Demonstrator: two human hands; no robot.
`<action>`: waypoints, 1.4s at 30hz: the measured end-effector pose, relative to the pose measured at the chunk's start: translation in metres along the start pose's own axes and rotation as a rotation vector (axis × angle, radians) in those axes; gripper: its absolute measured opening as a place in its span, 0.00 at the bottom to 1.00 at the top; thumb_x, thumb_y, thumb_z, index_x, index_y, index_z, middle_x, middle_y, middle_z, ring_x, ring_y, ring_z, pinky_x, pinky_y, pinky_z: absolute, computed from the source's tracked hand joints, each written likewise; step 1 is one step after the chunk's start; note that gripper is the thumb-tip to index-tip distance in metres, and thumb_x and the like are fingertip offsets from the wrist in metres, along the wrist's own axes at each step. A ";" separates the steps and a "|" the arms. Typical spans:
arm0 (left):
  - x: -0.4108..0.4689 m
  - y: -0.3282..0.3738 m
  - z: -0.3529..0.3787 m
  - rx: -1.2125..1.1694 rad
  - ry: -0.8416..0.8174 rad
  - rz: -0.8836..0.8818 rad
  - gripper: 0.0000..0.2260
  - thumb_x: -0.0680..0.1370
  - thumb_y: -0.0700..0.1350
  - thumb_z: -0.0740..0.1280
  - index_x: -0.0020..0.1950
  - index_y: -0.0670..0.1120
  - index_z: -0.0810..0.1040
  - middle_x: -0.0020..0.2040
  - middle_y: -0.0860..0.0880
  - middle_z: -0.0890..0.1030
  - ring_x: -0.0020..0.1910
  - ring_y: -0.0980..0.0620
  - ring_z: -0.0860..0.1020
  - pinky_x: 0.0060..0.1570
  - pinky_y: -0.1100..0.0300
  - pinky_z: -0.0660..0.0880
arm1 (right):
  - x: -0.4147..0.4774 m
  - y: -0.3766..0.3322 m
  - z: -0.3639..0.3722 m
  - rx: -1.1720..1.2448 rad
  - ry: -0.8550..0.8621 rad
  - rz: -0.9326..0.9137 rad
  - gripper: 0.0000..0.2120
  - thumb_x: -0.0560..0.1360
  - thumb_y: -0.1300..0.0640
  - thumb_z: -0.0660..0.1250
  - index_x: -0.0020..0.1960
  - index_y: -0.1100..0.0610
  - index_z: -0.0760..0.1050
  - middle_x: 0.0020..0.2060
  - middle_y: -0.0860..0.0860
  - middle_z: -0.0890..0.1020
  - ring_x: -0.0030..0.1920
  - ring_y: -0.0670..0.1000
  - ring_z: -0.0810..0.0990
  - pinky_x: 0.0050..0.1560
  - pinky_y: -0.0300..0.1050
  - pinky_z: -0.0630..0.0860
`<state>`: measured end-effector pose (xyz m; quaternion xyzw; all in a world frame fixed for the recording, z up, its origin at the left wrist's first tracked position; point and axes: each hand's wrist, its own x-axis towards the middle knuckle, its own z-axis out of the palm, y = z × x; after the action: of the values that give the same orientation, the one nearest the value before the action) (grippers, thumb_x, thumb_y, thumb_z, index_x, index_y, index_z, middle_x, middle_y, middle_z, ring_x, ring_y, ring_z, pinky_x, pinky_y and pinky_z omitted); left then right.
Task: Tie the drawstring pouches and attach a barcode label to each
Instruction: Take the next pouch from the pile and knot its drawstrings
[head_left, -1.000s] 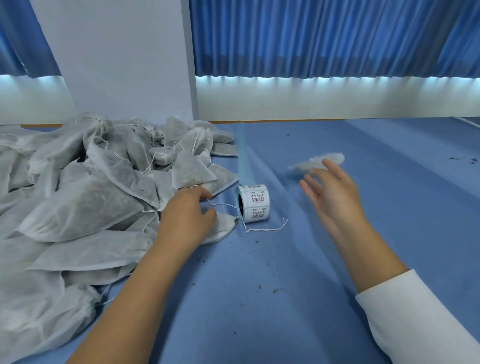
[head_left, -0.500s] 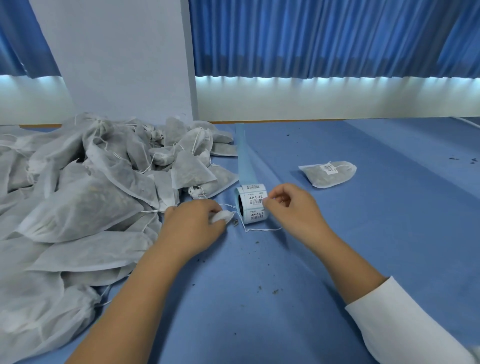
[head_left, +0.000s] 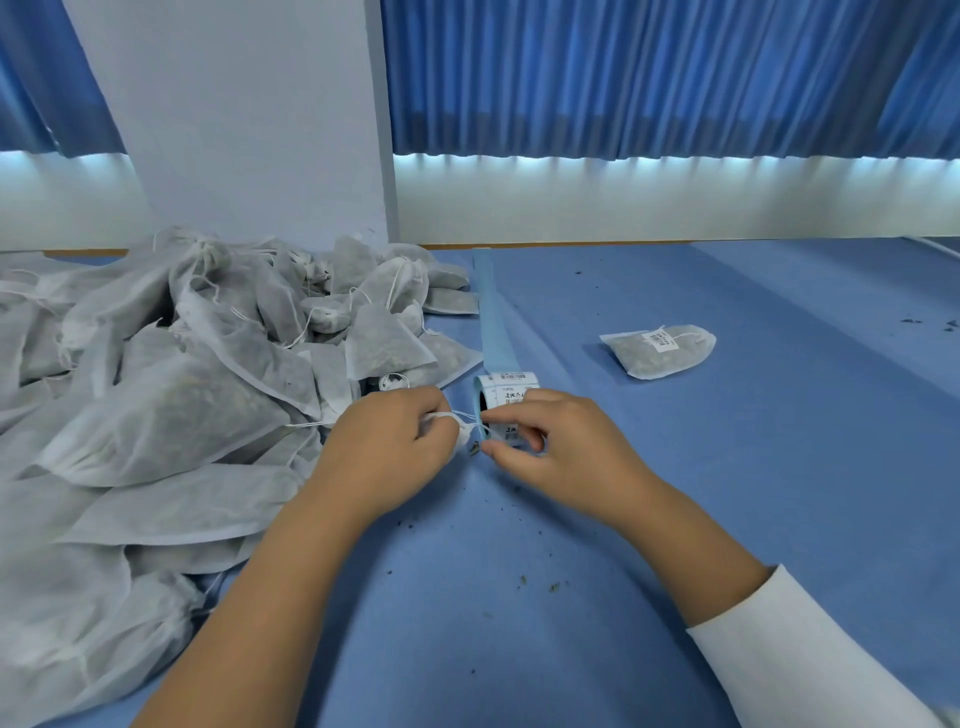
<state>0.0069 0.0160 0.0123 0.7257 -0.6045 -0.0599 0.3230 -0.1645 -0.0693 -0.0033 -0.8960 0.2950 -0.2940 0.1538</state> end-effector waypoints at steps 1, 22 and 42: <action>0.000 0.000 0.000 -0.001 0.006 0.010 0.13 0.69 0.51 0.55 0.36 0.44 0.74 0.32 0.47 0.77 0.36 0.47 0.75 0.36 0.51 0.71 | 0.000 0.000 -0.001 0.002 -0.006 0.001 0.08 0.75 0.49 0.71 0.51 0.50 0.84 0.29 0.42 0.68 0.35 0.42 0.70 0.40 0.45 0.72; -0.001 0.008 0.006 -0.378 -0.100 0.149 0.10 0.75 0.50 0.59 0.40 0.54 0.78 0.40 0.54 0.81 0.42 0.55 0.77 0.43 0.68 0.71 | -0.002 -0.010 -0.003 0.099 0.197 -0.125 0.06 0.78 0.56 0.64 0.47 0.55 0.80 0.45 0.47 0.78 0.50 0.51 0.73 0.53 0.33 0.65; -0.005 0.023 -0.002 -0.895 -0.139 0.007 0.13 0.79 0.34 0.64 0.45 0.45 0.86 0.36 0.45 0.80 0.39 0.53 0.78 0.49 0.61 0.75 | -0.003 -0.012 -0.005 0.352 0.293 0.000 0.12 0.77 0.61 0.69 0.47 0.42 0.80 0.39 0.39 0.81 0.42 0.44 0.76 0.42 0.31 0.69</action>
<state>-0.0132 0.0196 0.0249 0.5067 -0.5417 -0.3631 0.5639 -0.1639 -0.0586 0.0050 -0.8030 0.2584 -0.4680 0.2634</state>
